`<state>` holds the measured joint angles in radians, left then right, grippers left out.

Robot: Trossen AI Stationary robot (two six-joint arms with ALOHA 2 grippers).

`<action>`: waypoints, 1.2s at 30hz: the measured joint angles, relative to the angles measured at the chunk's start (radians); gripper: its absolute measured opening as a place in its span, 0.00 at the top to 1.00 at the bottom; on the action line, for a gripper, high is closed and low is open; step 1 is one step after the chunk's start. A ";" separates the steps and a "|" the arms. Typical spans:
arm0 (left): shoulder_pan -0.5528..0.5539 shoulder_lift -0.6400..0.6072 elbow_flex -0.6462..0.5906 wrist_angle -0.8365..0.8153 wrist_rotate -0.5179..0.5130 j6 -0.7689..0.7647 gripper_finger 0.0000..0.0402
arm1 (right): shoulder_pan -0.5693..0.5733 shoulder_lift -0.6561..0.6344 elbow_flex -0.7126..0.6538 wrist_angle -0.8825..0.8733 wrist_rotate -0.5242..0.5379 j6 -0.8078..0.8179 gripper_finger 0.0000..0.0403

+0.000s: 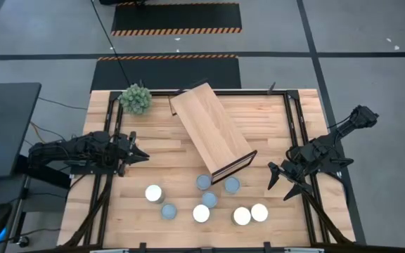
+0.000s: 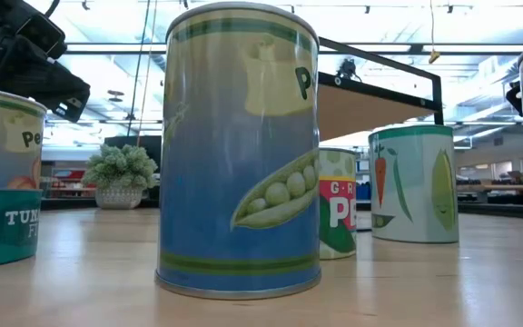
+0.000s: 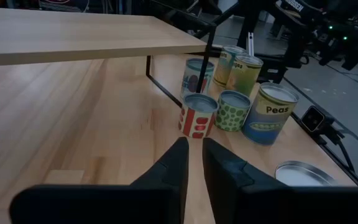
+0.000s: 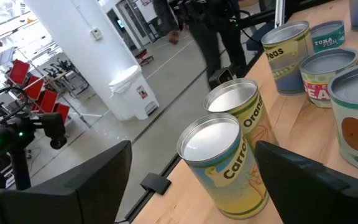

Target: Pick and place cans onto a shelf

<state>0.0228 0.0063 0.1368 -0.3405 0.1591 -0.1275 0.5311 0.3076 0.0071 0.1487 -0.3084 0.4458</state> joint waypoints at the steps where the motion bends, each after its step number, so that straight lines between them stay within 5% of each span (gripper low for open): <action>1: 0.000 0.000 0.000 0.000 0.000 0.000 0.87 | 0.000 0.000 0.000 0.000 0.000 0.000 0.14; 20: 0.000 0.000 0.000 0.013 -0.001 0.051 0.87 | 0.000 0.000 0.000 0.000 0.000 0.000 0.14; 31: 0.000 0.000 0.000 0.313 -0.004 0.044 0.87 | 0.000 0.000 0.000 0.000 0.000 0.000 0.14; 36: 0.000 0.000 0.000 0.351 -0.145 -0.031 0.87 | 0.000 0.000 0.000 0.000 0.000 0.000 0.14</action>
<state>0.0231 0.0059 0.1371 0.0108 0.0142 -0.1583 0.5308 0.3075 0.0071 0.1486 -0.3080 0.4454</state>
